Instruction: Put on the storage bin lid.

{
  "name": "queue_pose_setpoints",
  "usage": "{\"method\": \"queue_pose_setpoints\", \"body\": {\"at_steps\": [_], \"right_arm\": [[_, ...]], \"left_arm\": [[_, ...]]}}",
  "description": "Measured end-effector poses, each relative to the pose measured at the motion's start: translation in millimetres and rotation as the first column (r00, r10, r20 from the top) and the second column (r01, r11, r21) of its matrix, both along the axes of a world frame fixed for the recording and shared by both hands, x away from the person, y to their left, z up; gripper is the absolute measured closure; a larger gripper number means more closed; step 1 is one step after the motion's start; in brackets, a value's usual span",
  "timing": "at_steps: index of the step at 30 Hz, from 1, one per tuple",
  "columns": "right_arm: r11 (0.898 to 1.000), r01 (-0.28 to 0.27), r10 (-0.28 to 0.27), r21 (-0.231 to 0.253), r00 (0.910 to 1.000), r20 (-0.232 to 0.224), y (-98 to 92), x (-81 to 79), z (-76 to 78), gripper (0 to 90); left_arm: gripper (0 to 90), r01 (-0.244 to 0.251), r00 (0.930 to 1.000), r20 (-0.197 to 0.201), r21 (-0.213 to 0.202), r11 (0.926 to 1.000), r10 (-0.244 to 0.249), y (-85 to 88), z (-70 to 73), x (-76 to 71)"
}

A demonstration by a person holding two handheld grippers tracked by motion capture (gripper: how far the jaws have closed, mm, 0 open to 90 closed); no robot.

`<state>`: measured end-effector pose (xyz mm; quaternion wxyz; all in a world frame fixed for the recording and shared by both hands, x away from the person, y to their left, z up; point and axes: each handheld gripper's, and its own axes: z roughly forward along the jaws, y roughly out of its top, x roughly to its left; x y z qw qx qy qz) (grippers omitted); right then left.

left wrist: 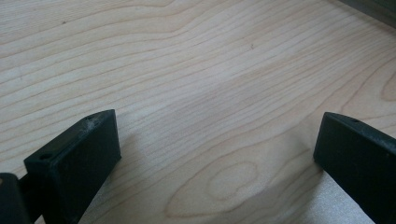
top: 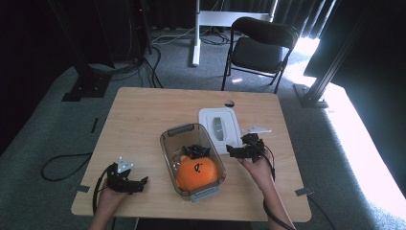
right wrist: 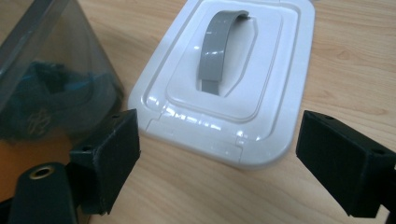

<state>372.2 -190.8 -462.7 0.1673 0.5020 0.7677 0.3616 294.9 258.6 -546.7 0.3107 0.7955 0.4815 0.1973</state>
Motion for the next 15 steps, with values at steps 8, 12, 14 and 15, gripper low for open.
{"method": "queue_pose_setpoints", "body": {"at_steps": [8,12,14,15], "right_arm": [[1.0,0.01,-0.01,-0.007,0.9999,0.002,5.6,10.5,-12.6,12.6],[1.0,0.005,-0.005,-0.01,1.0,-0.007,14.0,20.0,-22.0,12.2],[1.0,0.014,-0.014,-0.017,0.9999,-0.003,17.4,23.8,-24.8,12.2],[1.0,0.022,-0.022,-0.017,0.9998,-0.004,19.0,26.3,-26.1,12.2]], "left_arm": [[0.8,0.0,1.0,0.0,0.0,1.0,0.0,0.0,0.0,0.0],[0.8,0.0,1.0,0.0,0.0,1.0,0.0,0.0,0.0,0.0],[0.8,0.0,1.0,0.0,0.0,1.0,0.0,0.0,0.0,0.0],[0.8,0.0,1.0,0.0,0.0,1.0,0.0,0.0,0.0,0.0]]}}
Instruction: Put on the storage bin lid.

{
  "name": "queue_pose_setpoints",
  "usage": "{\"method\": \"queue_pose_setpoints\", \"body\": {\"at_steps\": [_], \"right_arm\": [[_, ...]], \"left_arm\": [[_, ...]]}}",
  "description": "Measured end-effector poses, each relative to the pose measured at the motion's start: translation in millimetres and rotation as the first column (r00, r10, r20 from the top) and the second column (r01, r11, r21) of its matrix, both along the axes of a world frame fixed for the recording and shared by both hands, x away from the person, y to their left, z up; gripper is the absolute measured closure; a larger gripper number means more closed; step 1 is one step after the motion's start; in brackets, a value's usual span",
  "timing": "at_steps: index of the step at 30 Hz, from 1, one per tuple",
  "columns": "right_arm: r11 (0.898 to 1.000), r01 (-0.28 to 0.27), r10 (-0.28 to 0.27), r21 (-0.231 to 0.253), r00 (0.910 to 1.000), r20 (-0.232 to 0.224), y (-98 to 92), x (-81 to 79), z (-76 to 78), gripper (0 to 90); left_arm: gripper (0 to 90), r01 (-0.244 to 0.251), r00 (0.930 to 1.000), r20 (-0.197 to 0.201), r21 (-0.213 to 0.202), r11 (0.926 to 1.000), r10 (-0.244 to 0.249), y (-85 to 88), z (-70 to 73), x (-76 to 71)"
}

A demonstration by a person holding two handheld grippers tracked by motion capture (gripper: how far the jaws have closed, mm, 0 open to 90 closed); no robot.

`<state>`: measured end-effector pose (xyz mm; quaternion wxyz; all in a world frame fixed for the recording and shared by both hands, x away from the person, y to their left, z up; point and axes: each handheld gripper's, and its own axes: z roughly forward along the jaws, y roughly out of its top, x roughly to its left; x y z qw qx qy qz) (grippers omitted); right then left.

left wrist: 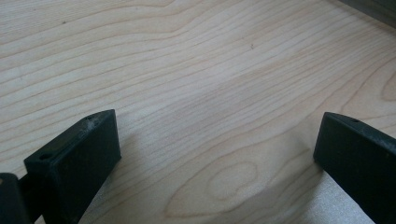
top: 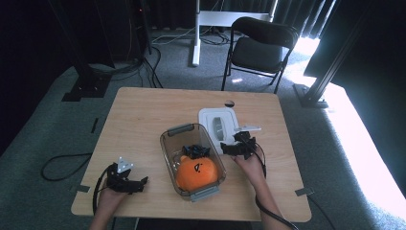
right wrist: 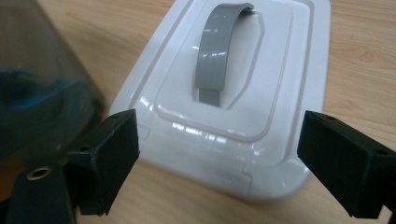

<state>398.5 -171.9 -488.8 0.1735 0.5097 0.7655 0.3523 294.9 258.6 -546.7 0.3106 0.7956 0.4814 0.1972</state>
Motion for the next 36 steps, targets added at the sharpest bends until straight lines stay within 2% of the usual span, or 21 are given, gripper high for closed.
{"method": "queue_pose_setpoints", "body": {"at_steps": [4,7,10,13,15,20,23,24,26,31,36], "right_arm": [[1.0,0.002,-0.002,0.024,1.0,0.007,6.3,8.1,-4.7,12.2],[1.0,0.006,-0.006,0.02,1.0,-0.003,13.5,14.7,-9.6,13.2],[1.0,0.014,-0.014,-0.005,0.9999,0.006,20.2,20.5,-13.9,14.1],[0.999,0.029,-0.028,-0.018,0.9995,0.013,23.6,26.4,-16.9,19.1],[0.999,0.031,-0.031,-0.012,0.9995,0.01,23.8,29.0,-17.8,19.6],[0.997,0.061,-0.061,-0.037,0.9979,0.021,27.3,40.5,-20.8,25.2],[0.998,0.055,-0.054,-0.033,0.9985,0.009,29.3,43.6,-22.4,26.0],[0.997,0.058,-0.058,-0.051,0.9983,0.01,32.3,45.6,-24.2,27.7],[0.997,0.06,-0.06,-0.053,0.9982,0.005,35.0,48.4,-26.6,29.9],[0.991,0.088,-0.088,-0.096,0.9961,0.007,38.3,54.1,-32.4,38.1],[0.99,0.091,-0.09,-0.104,0.9959,0.007,40.3,58.7,-37.3,45.0]], "left_arm": [[0.8,0.0,1.0,0.0,0.0,1.0,0.0,0.0,0.0,0.0],[0.8,0.0,1.0,0.0,0.0,1.0,0.0,0.0,0.0,0.0],[0.8,0.0,1.0,0.0,0.0,1.0,0.0,0.0,0.0,0.0],[0.8,0.0,1.0,0.0,0.0,1.0,0.0,0.0,0.0,0.0],[0.8,0.0,1.0,0.0,0.0,1.0,0.0,0.0,0.0,0.0],[0.8,0.0,1.0,0.0,0.0,1.0,0.0,0.0,0.0,0.0],[0.8,0.0,1.0,0.0,0.0,1.0,0.0,0.0,0.0,0.0],[0.8,0.0,1.0,0.0,0.0,1.0,0.0,0.0,0.0,0.0],[0.8,0.001,1.0,0.001,-0.001,1.0,-0.001,0.0,-0.1,0.0],[0.8,0.0,1.0,0.0,0.0,1.0,0.0,0.0,0.0,0.0],[0.8,0.0,1.0,0.0,0.0,1.0,0.0,0.0,0.0,0.0]]}}
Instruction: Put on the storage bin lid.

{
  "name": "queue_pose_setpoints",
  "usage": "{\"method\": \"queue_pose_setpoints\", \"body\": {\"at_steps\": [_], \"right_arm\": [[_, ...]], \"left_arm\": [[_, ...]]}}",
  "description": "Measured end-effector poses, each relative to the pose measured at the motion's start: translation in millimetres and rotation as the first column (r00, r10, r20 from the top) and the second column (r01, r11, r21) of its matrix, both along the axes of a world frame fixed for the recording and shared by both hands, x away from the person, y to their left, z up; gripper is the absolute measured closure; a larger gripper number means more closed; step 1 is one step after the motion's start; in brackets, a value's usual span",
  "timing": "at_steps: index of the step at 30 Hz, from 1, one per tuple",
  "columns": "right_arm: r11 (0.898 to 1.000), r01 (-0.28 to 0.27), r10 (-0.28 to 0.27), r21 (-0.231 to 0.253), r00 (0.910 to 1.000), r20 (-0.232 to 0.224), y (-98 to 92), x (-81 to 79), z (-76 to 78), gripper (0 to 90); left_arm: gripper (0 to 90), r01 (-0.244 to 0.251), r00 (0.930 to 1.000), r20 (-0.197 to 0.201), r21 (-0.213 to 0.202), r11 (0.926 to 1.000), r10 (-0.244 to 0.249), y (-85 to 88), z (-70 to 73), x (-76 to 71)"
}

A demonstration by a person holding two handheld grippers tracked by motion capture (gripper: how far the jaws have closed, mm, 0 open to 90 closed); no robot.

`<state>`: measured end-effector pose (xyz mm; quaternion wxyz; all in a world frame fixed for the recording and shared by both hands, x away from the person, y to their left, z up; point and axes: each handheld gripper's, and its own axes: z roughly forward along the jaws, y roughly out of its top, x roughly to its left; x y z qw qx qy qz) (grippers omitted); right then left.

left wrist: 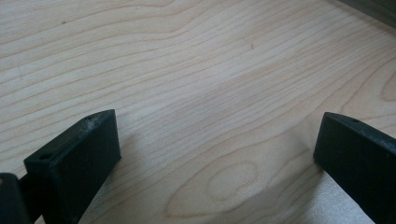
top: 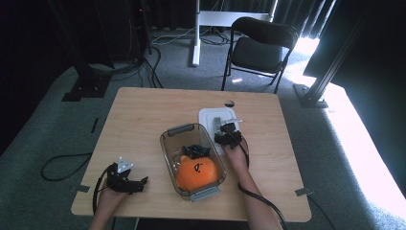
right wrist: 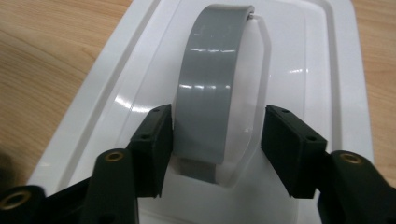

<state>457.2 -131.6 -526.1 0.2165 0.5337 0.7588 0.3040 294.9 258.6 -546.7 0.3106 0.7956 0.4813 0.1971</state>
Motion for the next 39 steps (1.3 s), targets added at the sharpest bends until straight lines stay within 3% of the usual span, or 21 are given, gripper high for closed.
{"method": "queue_pose_setpoints", "body": {"at_steps": [6,8,16,25,39], "right_arm": [[1.0,-0.01,0.01,0.006,0.9999,-0.004,1.4,2.7,-1.2,54.0],[1.0,-0.018,0.018,0.018,0.9998,-0.001,1.5,1.4,-1.3,65.6],[1.0,-0.015,0.015,0.023,0.9998,-0.009,-6.5,-4.1,4.4,67.0],[0.998,-0.002,0.001,0.056,0.9999,0.015,-27.8,-22.8,29.9,67.2],[0.998,0.012,-0.015,0.062,0.9981,0.059,-48.0,-55.2,59.3,67.2]], "left_arm": [[0.8,0.0,1.0,0.001,0.0,1.0,0.0,0.0,-0.1,0.0],[0.8,0.0,1.0,0.001,0.0,1.0,0.0,0.0,0.0,0.0],[0.8,0.0,1.0,0.0,0.0,1.0,0.0,0.0,0.0,0.0],[0.8,0.0,1.0,0.0,0.0,1.0,0.0,0.0,0.0,0.0],[0.8,-0.001,1.0,0.0,-0.001,1.0,0.001,-0.1,-0.1,-0.2]]}}
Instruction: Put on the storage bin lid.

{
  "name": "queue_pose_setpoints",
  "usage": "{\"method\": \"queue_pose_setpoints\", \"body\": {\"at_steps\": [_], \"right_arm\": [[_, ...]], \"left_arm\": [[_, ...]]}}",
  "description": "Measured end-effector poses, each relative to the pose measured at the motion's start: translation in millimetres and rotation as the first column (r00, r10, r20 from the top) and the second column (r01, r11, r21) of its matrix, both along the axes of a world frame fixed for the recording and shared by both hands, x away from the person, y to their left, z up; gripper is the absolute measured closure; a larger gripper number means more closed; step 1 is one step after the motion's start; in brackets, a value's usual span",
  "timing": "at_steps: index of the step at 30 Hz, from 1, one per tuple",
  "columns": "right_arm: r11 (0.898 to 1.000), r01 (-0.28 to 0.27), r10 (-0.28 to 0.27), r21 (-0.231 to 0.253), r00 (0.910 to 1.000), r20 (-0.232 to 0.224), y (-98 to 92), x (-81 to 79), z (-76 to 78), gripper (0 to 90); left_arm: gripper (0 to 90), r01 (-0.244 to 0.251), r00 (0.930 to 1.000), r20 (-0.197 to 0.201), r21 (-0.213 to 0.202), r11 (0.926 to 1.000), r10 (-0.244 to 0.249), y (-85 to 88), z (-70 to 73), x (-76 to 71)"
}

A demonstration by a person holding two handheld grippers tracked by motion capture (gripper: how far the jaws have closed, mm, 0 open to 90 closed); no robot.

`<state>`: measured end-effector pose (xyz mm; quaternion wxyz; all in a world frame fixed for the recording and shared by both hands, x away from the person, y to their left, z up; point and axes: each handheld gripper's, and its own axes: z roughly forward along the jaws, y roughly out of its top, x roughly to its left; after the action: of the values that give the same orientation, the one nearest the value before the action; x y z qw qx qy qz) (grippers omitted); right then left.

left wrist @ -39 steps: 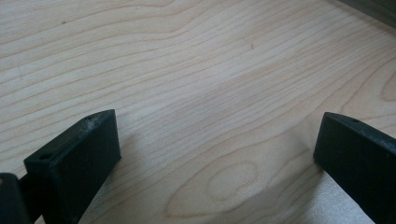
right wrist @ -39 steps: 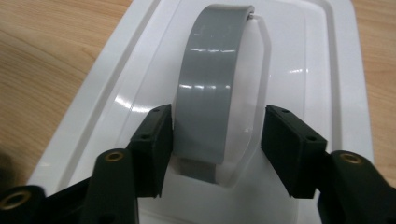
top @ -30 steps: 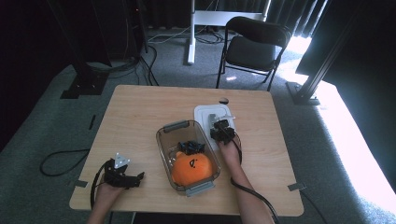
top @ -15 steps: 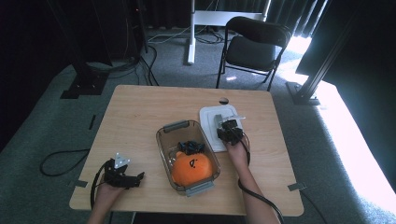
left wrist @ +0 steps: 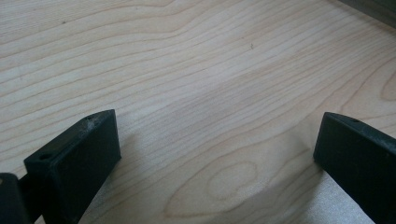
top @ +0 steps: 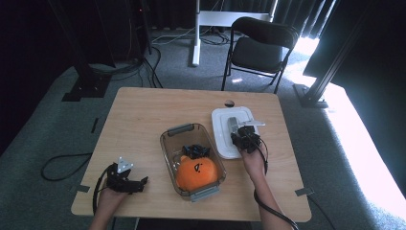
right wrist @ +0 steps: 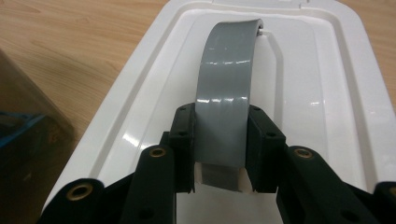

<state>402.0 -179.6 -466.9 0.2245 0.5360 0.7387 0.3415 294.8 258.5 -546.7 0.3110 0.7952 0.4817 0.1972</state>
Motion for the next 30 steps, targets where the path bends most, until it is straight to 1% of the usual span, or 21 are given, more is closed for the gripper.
{"method": "queue_pose_setpoints", "body": {"at_steps": [6,9,11,14,15,17,18,21,22,25,26,28,30], "right_arm": [[1.0,0.001,-0.002,0.027,0.9998,0.022,-6.4,-11.7,17.7,67.2],[1.0,0.007,-0.007,0.016,0.9988,0.049,-7.8,-19.9,28.2,67.3],[0.999,0.011,-0.013,0.031,0.9984,0.054,-9.1,-24.5,34.4,67.3],[1.0,0.005,-0.007,0.026,0.9973,0.073,-8.0,-32.8,42.6,67.3],[1.0,0.0,-0.001,0.017,0.9968,0.08,-6.9,-35.8,45.2,67.3],[0.999,-0.005,0.002,0.032,0.9958,0.091,-5.2,-42.4,50.1,67.3],[1.0,-0.015,0.012,0.027,0.9953,0.096,-3.5,-45.6,52.5,67.2],[0.999,-0.021,0.018,0.026,0.9936,0.112,2.6,-54.5,59.1,67.3],[0.999,-0.022,0.018,0.038,0.9935,0.112,3.9,-56.8,60.9,67.3],[0.997,-0.049,0.042,0.057,0.9927,0.113,8.4,-62.8,65.6,67.3],[0.997,-0.058,0.051,0.056,0.9917,0.118,10.3,-65.0,67.2,67.3],[0.995,-0.067,0.058,0.068,0.9907,0.123,13.1,-69.0,69.5,67.3],[0.994,-0.086,0.077,0.068,0.9884,0.131,18.0,-73.1,70.9,67.3]], "left_arm": [[0.8,0.0,1.0,0.0,0.0,1.0,0.0,0.0,0.0,0.0],[0.8,0.001,1.0,0.0,0.0,1.0,-0.001,0.1,0.0,0.0],[0.8,0.001,1.0,0.0,0.0,1.0,-0.001,0.1,0.0,0.0],[0.8,0.0,1.0,0.001,-0.001,1.0,0.0,0.0,-0.1,0.1],[0.8,0.002,1.0,0.001,0.001,1.0,-0.002,0.2,0.0,0.1],[0.8,0.002,1.0,0.0,0.002,1.0,-0.002,0.2,0.1,0.1],[0.8,0.002,1.0,0.001,0.002,1.0,-0.002,0.2,0.1,0.1],[0.8,0.0,1.0,0.001,0.002,1.0,0.0,0.1,0.0,0.1],[0.8,0.0,1.0,0.001,0.001,1.0,0.0,0.0,0.0,0.1],[0.8,0.001,1.0,0.0,0.0,1.0,-0.001,0.1,0.1,0.1],[0.8,0.0,1.0,0.0,0.002,1.0,0.0,0.1,0.1,0.1],[0.8,0.0,1.0,0.0,0.001,1.0,0.0,0.0,0.1,0.1],[0.8,-0.001,1.0,0.0,-0.001,1.0,0.001,-0.1,0.0,0.0]]}}
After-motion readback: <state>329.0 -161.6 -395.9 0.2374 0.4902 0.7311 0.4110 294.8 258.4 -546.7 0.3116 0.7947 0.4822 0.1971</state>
